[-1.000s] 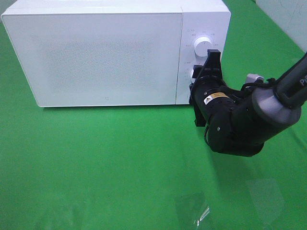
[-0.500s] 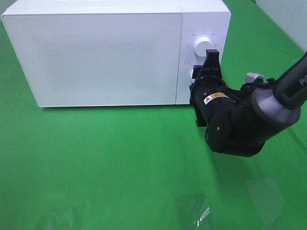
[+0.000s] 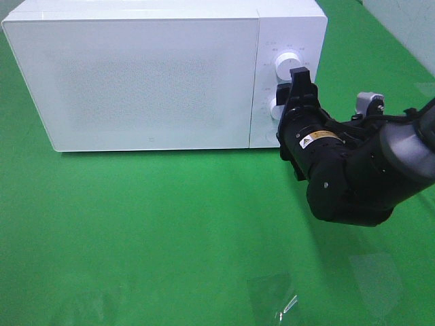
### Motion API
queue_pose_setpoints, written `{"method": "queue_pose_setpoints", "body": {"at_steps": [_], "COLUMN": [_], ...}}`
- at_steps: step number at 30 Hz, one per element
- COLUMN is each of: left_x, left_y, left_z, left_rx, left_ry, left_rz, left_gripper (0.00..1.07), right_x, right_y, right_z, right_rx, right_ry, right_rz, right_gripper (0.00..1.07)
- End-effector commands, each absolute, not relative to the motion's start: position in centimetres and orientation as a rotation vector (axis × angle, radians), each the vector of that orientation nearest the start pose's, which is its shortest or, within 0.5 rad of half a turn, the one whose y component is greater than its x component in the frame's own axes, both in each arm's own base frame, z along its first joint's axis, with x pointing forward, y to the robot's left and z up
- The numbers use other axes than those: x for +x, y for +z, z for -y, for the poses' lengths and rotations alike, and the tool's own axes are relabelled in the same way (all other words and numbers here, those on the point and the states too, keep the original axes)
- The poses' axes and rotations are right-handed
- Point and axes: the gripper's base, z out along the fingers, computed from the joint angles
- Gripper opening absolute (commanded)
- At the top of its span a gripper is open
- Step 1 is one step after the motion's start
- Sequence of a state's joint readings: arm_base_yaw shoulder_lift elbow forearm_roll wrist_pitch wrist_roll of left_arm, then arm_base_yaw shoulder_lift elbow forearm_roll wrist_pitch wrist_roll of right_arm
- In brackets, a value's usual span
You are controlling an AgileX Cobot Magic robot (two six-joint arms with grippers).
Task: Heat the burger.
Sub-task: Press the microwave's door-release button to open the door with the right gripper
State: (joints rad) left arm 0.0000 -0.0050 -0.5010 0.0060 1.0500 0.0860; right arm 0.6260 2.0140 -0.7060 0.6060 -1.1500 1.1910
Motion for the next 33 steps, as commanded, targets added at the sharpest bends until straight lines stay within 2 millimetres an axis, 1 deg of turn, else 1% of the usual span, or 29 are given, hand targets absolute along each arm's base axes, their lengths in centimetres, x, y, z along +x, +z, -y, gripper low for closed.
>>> {"method": "queue_pose_setpoints", "body": {"at_steps": [1, 2, 3, 4, 5, 6, 7, 8, 11, 12, 15, 16, 17, 18, 19, 20, 23, 24, 25, 26, 27, 29, 30, 31, 32, 33], "left_x": [-0.8, -0.8, -0.8, -0.8, -0.8, -0.8, -0.8, -0.8, -0.8, -0.8, -0.8, -0.8, -0.8, -0.8, -0.8, -0.8, -0.8, -0.8, -0.8, -0.8, -0.8, -0.8, -0.8, -0.8, -0.8, -0.8], "left_y": [27.8, 27.8, 27.8, 27.8, 27.8, 27.8, 27.8, 27.8, 27.8, 27.8, 27.8, 27.8, 27.8, 27.8, 27.8, 27.8, 27.8, 27.8, 27.8, 27.8, 27.8, 27.8, 27.8, 27.8, 27.8, 27.8], "left_z": [-0.1, -0.1, -0.1, -0.1, -0.1, -0.1, -0.1, -0.1, -0.1, -0.1, -0.1, -0.1, -0.1, -0.1, -0.1, -0.1, -0.1, -0.1, -0.1, -0.1, -0.1, -0.1, -0.1, -0.1, -0.1, -0.1], "left_rx": [0.086, 0.086, 0.086, 0.086, 0.086, 0.086, 0.086, 0.086, 0.086, 0.086, 0.086, 0.086, 0.086, 0.086, 0.086, 0.086, 0.086, 0.086, 0.086, 0.086, 0.086, 0.086, 0.086, 0.086, 0.086, 0.086], "left_ry": [0.066, 0.066, 0.066, 0.066, 0.066, 0.066, 0.066, 0.066, 0.066, 0.066, 0.066, 0.066, 0.066, 0.066, 0.066, 0.066, 0.066, 0.066, 0.066, 0.066, 0.066, 0.066, 0.066, 0.066, 0.066, 0.066], "left_rz": [-1.993, -1.993, -1.993, -1.993, -1.993, -1.993, -1.993, -1.993, -1.993, -1.993, -1.993, -1.993, -1.993, -1.993, -1.993, -1.993, -1.993, -1.993, -1.993, -1.993, -1.993, -1.993, -1.993, -1.993, -1.993, -1.993], "left_gripper": [0.98, 0.98, 0.98, 0.98, 0.98, 0.98, 0.98, 0.98, 0.98, 0.98, 0.98, 0.98, 0.98, 0.98, 0.98, 0.98, 0.98, 0.98, 0.98, 0.98, 0.98, 0.98, 0.98, 0.98, 0.98, 0.98], "right_x": [29.6, 29.2, 29.2, 28.7, 28.7, 28.3, 28.3, 28.0, 28.0, 27.8, 27.8, 27.7, 27.7, 27.7, 27.7, 27.6, 27.5, 27.4, 27.4, 27.4, 27.4, 26.7, 26.7, 26.3, 26.3, 25.6], "right_y": [12.6, 12.6, 12.6, 12.8, 12.8, 13.1, 13.1, 13.5, 13.7, 14.5, 14.7, 15.3, 15.3, 15.8, 15.8, 16.8, 17.1, 17.8, 17.8, 18.7, 18.7, 21.4, 21.4, 23.2, 23.2, 24.9], "right_z": [-16.2, -16.2, -16.2, -16.0, -16.0, -16.0, -16.0, -16.0, -16.0, -15.8, -15.7, -15.1, -15.1, -14.4, -14.4, -13.3, -12.9, -12.0, -12.0, -11.2, -11.2, -10.2, -10.2, -9.9, -9.9, -9.5], "right_rx": [1.024, 0.97, 0.97, 0.902, 0.902, 0.821, 0.821, 0.724, 0.674, 0.527, 0.494, 0.415, 0.415, 0.35, 0.35, 0.24, 0.206, 0.151, 0.151, 0.081, 0.081, -0.093, -0.093, -0.172, -0.172, -0.21], "right_ry": [1.045, 1.021, 1.021, 0.975, 0.975, 0.933, 0.933, 0.89, 0.862, 0.771, 0.748, 0.689, 0.689, 0.639, 0.639, 0.576, 0.554, 0.513, 0.513, 0.467, 0.467, 0.345, 0.345, 0.285, 0.285, 0.244], "right_rz": [-1.507, -1.563, -1.563, -1.617, -1.617, -1.666, -1.666, -1.723, -1.755, -1.865, -1.891, -1.951, -1.951, -1.999, -1.999, -2.06, -2.084, -2.121, -2.121, -2.168, -2.168, -2.275, -2.275, -2.295, -2.295, -2.298], "right_gripper": [0.72, 0.72, 0.72, 0.72, 0.72, 0.72, 0.72, 0.72, 0.72, 0.72, 0.72, 0.72, 0.72, 0.72, 0.72, 0.72, 0.72, 0.72, 0.72, 0.72, 0.72, 0.72, 0.72, 0.72, 0.72, 0.72]}}
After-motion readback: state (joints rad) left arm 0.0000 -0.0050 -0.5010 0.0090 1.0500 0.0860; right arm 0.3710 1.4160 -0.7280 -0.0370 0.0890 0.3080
